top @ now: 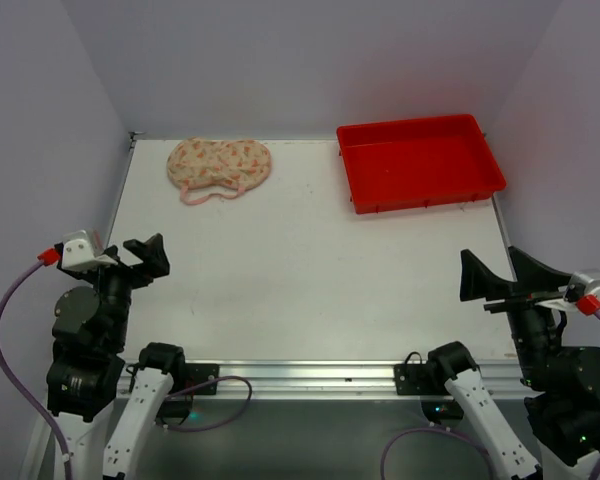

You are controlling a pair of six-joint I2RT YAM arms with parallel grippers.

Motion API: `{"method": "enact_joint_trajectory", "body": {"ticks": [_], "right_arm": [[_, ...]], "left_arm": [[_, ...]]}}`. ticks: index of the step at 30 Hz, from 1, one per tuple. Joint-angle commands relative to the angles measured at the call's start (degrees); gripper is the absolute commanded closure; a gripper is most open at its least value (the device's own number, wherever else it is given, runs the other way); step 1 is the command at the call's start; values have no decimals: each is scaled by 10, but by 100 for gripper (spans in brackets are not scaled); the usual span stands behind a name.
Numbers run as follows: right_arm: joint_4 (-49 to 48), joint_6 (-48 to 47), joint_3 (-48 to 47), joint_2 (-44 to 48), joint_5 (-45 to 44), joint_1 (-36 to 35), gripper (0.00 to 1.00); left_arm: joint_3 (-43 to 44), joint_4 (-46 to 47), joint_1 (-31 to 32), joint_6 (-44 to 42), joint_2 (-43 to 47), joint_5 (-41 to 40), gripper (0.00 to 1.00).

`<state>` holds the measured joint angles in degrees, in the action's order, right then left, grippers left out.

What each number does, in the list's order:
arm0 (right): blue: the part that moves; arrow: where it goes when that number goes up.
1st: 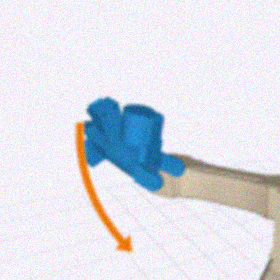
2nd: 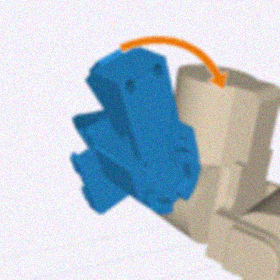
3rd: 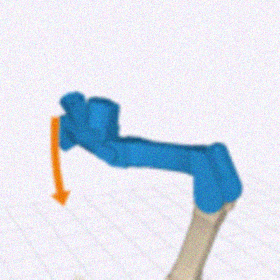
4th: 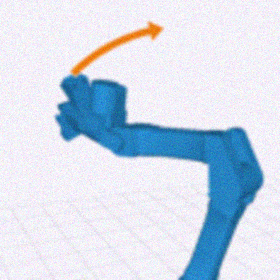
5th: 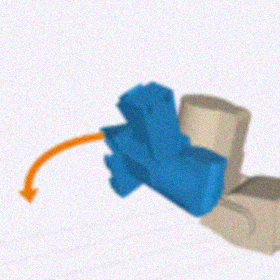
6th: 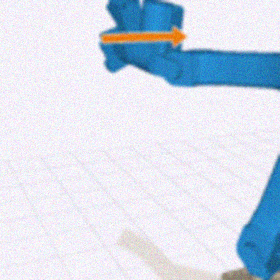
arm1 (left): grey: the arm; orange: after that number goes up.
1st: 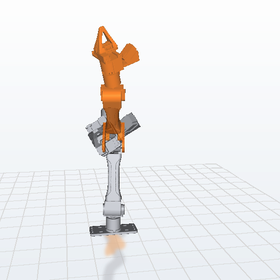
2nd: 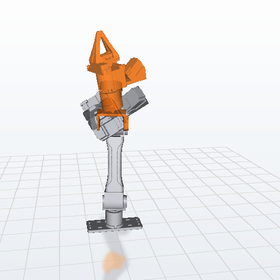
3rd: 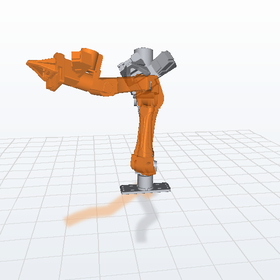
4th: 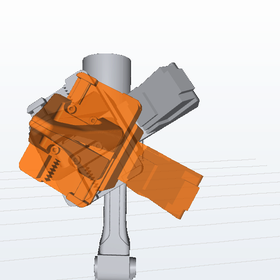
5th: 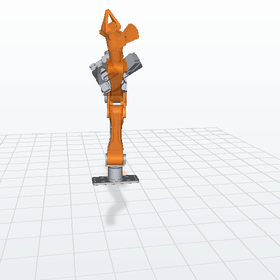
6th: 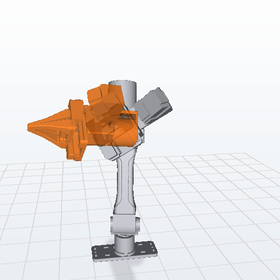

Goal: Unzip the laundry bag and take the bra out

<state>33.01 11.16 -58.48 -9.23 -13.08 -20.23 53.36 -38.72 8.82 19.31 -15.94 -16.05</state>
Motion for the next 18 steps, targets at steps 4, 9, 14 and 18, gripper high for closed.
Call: {"method": "enact_joint_trajectory", "body": {"ticks": [4,9,14,18], "right_arm": [[-7,18,-8,-23,31,-2,1],[1,37,6,-45,117,-1,1],[-12,69,55,-67,199,-2,1],[-15,108,81,-92,233,-2,1]], "left_arm": [[-35,53,4,8,-57,29,0],[-61,153,4,31,-169,50,0],[-57,293,2,84,-354,61,0],[2,403,2,152,-527,40,0]]}}
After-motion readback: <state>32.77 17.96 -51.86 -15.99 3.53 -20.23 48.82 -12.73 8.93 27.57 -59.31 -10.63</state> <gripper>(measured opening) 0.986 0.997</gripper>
